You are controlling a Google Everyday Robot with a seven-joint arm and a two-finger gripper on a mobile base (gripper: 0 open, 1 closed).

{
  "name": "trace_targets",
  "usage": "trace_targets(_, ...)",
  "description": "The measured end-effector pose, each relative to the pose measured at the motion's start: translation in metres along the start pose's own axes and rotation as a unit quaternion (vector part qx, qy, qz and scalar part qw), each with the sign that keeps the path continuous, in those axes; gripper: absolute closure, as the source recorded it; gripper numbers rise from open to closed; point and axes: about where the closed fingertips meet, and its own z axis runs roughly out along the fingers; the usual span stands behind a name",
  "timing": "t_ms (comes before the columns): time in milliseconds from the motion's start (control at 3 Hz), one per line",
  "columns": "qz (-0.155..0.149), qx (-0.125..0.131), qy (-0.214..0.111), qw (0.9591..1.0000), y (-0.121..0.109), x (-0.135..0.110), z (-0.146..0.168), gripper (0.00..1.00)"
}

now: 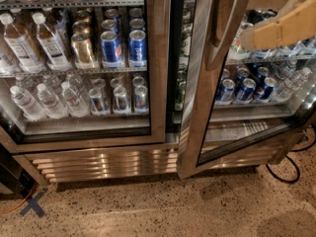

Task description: Open right fridge door

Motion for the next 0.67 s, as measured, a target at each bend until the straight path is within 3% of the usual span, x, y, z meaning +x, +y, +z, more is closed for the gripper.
trace_targets(667,-0.002,-0.006,-0.001,1.0,0.0002,-0.0001,-0.0098,0.28)
